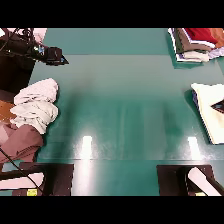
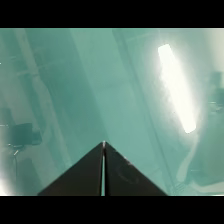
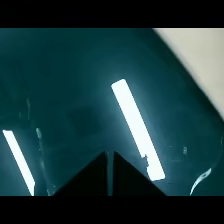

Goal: Fold the shirts.

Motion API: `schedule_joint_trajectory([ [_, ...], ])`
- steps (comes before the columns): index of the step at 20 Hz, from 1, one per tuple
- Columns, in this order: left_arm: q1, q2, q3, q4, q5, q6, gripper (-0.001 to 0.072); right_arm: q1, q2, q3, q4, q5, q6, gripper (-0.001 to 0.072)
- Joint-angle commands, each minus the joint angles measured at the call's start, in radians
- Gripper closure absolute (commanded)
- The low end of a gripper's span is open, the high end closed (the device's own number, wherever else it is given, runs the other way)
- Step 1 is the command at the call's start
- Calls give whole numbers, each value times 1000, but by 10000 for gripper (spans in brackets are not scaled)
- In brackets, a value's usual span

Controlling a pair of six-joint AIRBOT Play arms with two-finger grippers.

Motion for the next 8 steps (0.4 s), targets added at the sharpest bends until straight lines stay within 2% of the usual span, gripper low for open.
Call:
schedule_joint_trajectory([
  [1, 1, 0, 0, 0, 0, -1, 679, 211, 1, 0, 35, -66, -2, 699],
  [4, 0, 0, 0, 0, 0, -1, 679, 311, 1, 0, 34, -101, -2, 700],
  [8, 0, 0, 0, 0, 0, -1, 679, 346, 1, 0, 35, -102, -2, 699],
])
